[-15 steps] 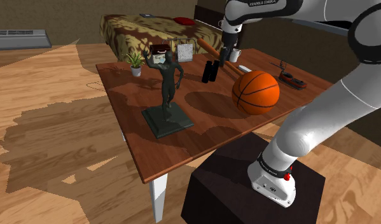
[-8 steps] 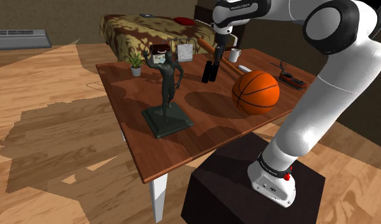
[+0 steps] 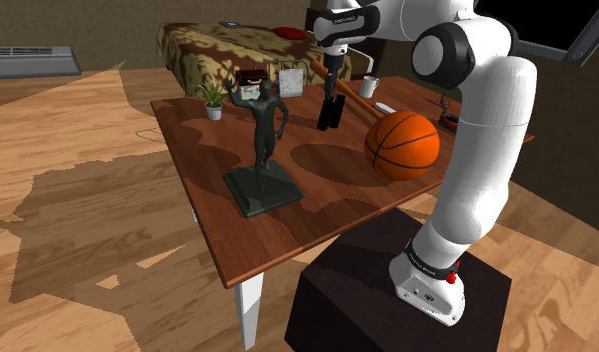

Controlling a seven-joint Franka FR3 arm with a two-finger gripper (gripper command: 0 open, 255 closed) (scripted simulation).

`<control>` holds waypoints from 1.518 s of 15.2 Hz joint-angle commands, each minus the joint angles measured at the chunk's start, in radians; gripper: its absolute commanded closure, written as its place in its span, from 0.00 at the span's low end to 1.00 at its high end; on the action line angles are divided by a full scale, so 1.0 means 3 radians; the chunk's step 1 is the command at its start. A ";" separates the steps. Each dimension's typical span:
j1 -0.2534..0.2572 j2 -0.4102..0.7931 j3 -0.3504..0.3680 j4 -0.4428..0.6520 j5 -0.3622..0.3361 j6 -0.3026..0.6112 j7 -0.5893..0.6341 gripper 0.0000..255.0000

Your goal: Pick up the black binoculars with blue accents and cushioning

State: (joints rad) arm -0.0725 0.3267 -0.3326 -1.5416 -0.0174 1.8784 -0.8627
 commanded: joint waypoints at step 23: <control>-0.0052 0.0228 0.0023 0.0053 0.0058 0.0175 -0.0097 1.00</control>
State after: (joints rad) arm -0.0874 0.3961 -0.3253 -1.5378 0.0002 1.9434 -0.8909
